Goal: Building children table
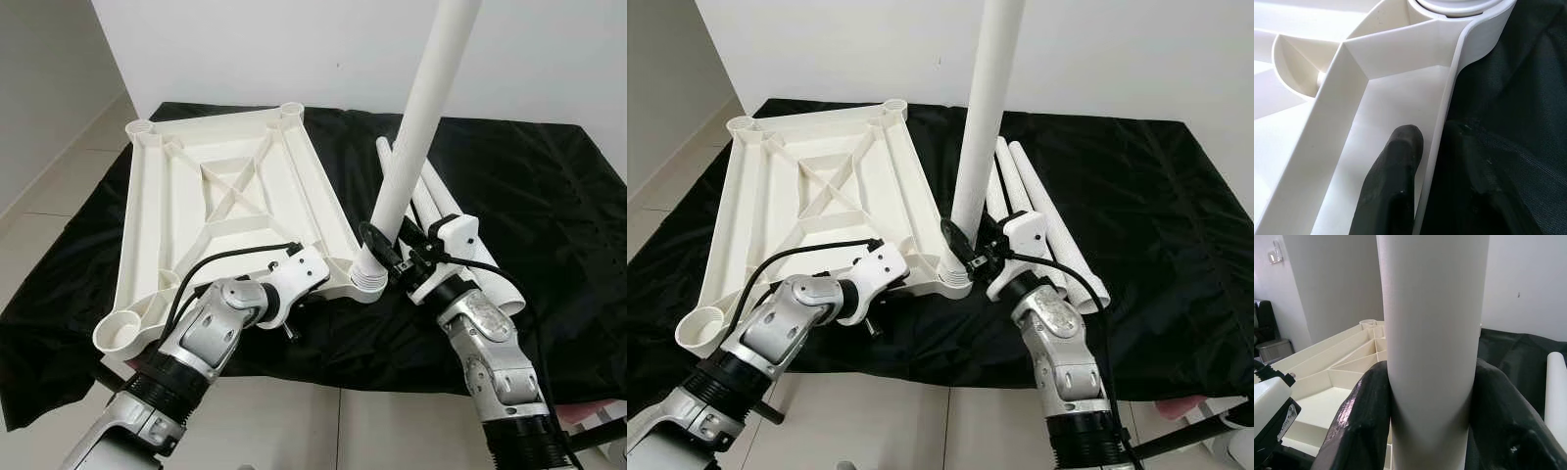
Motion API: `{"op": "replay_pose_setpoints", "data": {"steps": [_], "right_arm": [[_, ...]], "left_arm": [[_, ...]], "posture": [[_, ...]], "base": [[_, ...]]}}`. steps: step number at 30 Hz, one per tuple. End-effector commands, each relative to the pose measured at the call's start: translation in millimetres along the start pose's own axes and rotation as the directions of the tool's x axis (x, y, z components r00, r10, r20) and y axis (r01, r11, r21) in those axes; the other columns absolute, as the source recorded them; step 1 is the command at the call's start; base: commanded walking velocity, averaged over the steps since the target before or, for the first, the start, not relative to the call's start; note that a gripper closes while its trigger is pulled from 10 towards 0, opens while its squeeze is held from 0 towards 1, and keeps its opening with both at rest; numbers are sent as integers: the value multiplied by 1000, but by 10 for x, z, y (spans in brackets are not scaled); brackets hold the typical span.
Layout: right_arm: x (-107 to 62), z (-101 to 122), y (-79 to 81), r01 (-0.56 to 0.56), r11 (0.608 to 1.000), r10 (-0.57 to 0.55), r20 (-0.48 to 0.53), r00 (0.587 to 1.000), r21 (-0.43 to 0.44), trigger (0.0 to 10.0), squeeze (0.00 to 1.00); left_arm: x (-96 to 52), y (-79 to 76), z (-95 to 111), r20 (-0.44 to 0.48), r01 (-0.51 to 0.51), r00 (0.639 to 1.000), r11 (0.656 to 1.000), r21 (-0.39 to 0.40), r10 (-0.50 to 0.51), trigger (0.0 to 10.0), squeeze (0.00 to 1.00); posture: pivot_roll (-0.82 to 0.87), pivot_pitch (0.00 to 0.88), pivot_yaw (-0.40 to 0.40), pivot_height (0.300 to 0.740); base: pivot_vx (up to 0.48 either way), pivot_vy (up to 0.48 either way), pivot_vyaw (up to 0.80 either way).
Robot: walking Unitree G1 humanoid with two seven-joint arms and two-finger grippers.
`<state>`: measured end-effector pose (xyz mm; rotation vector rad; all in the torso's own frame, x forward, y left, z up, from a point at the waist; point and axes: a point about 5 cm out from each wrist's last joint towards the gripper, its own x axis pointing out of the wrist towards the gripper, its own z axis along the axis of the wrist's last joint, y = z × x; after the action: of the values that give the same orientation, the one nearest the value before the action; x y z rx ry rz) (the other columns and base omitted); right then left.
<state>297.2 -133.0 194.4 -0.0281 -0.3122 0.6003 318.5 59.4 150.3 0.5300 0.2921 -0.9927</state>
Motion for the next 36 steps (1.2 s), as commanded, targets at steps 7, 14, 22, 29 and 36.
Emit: {"op": "replay_pose_setpoints", "data": {"steps": [7,14,22,29,36], "right_arm": [[-16,-196,161,-19,998,24,-97,995,55,10000,0],[-19,-182,204,14,998,-9,-88,996,55,10000,0],[-7,-145,241,67,997,-64,-72,995,42,10000,0],[-5,-136,269,100,995,-98,-63,993,26,10000,0],[-5,-134,281,140,990,-141,-57,988,-5,10000,0]], "left_arm": [[1,-37,151,55,32,998,999,36,-34,10000,0],[-1,-31,155,55,32,998,999,36,-34,10000,0],[2,-27,159,55,32,998,999,38,-35,10000,0],[7,-32,165,58,34,998,999,38,-36,10000,0],[3,-35,162,57,34,998,999,38,-36,10000,0]], "posture": [[-116,118,47,740],[-115,119,47,740],[-118,121,50,740],[-118,121,50,740],[-116,120,50,740]], "base": [[0,0,0],[0,0,0],[0,0,0],[0,0,0],[0,0,0]]}}
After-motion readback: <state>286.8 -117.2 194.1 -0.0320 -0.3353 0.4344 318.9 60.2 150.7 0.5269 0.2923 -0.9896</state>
